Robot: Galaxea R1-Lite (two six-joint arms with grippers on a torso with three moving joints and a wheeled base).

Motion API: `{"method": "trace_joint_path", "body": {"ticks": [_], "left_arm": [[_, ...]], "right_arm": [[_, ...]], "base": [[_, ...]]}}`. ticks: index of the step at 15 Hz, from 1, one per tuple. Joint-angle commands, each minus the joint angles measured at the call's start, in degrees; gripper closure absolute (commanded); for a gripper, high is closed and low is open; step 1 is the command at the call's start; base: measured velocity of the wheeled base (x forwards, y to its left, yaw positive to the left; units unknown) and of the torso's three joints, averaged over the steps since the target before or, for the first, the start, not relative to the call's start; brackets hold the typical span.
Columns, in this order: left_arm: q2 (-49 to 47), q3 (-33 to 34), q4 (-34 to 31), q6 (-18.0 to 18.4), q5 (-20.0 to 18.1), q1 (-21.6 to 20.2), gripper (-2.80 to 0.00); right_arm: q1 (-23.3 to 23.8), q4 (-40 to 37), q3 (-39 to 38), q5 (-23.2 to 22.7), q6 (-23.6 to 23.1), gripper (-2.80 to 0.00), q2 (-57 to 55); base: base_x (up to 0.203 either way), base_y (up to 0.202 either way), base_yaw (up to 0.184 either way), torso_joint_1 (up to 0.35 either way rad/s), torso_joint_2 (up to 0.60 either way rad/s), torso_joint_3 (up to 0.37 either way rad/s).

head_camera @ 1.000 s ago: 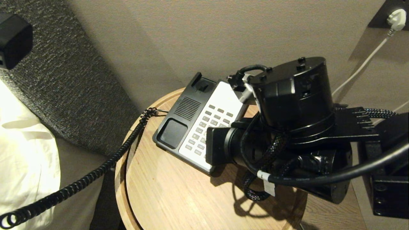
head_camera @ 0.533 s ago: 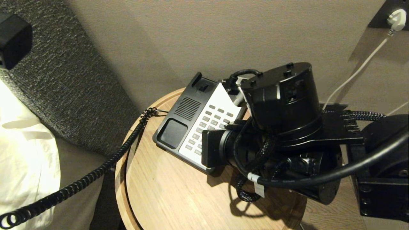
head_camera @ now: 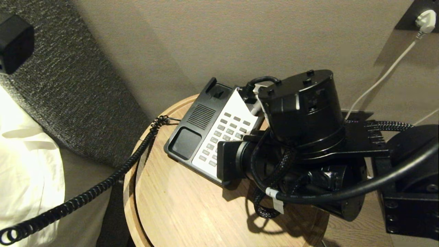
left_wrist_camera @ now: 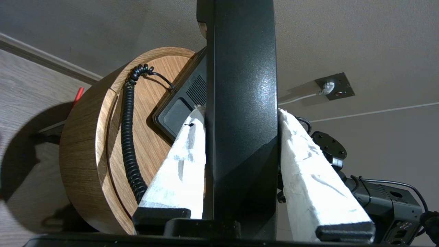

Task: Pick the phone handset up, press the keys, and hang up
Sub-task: Dial the number

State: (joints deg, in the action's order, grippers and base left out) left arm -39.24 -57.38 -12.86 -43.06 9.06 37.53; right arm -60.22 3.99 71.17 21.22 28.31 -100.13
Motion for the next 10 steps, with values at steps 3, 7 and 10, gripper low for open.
{"method": "trace_joint_path", "body": {"ticks": [3,7,10], "left_arm": [[0.13,-0.01,-0.06,-0.27,0.08,-0.01,0.0],[0.13,-0.01,-0.06,-0.27,0.08,-0.01,0.0],[0.13,-0.01,-0.05,-0.27,0.08,-0.01,0.0]], "right_arm": [[-0.02,-0.11,-0.02,0.13,0.08,0.0,-0.15],[-0.07,-0.12,-0.24,0.22,0.07,0.0,-0.15],[-0.07,-0.2,-0.42,0.31,-0.09,0.0,-0.33]], "base": [[0.0,0.0,0.0,0.0,0.0,0.0],[0.0,0.0,0.0,0.0,0.0,0.0],[0.0,0.0,0.0,0.0,0.0,0.0]]}}
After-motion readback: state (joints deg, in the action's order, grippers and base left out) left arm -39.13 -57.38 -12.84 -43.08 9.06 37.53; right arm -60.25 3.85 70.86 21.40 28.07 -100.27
